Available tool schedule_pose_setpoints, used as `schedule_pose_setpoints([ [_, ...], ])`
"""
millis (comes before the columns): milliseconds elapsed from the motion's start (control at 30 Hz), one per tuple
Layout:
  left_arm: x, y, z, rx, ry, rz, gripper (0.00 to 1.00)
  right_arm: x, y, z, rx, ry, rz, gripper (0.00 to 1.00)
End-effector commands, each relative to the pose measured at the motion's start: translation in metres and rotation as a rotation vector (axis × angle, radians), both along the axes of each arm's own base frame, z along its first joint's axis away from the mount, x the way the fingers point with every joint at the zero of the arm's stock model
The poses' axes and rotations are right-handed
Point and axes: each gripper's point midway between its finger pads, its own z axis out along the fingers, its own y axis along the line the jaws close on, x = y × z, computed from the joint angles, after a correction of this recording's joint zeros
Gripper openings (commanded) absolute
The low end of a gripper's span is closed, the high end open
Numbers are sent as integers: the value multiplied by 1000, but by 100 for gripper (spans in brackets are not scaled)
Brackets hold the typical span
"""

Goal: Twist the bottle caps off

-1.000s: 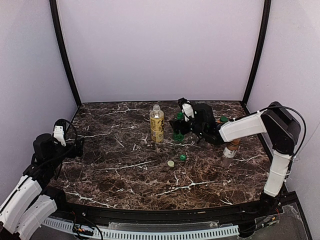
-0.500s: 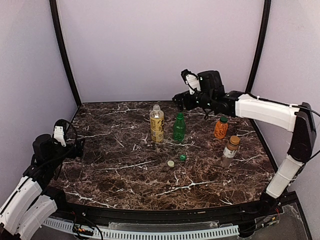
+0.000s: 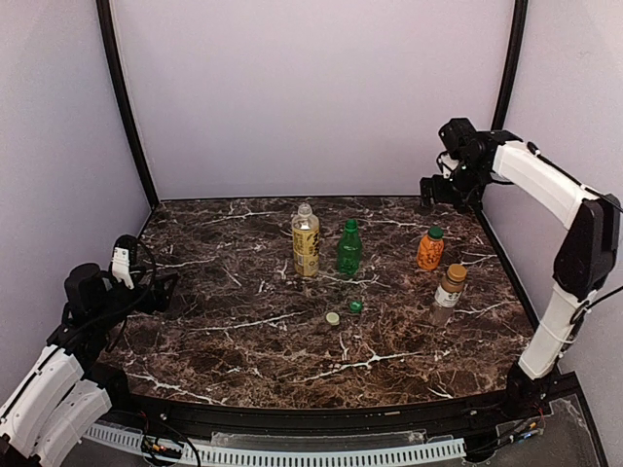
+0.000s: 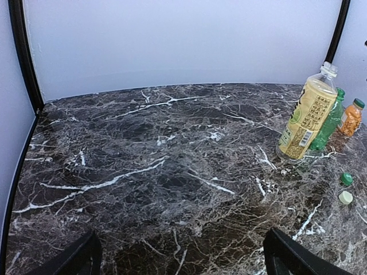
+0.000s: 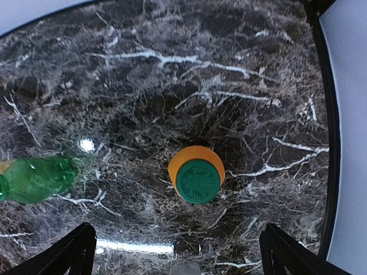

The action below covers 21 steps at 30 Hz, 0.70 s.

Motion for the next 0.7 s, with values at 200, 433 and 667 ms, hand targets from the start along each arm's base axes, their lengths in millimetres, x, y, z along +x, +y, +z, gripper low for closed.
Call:
schedule_pose_setpoints([
  [200,-4,-10,2,-36,-11,-64,99,16,-15,-88,-89,261,-20,93],
  [433,-3,-11,1,-43,-7,-66,99,35,-12,-103,-93,250,6,73],
  [667,-3,-11,0,-44,-5,-63,99,35,-13,-103,-99,245,7,46],
])
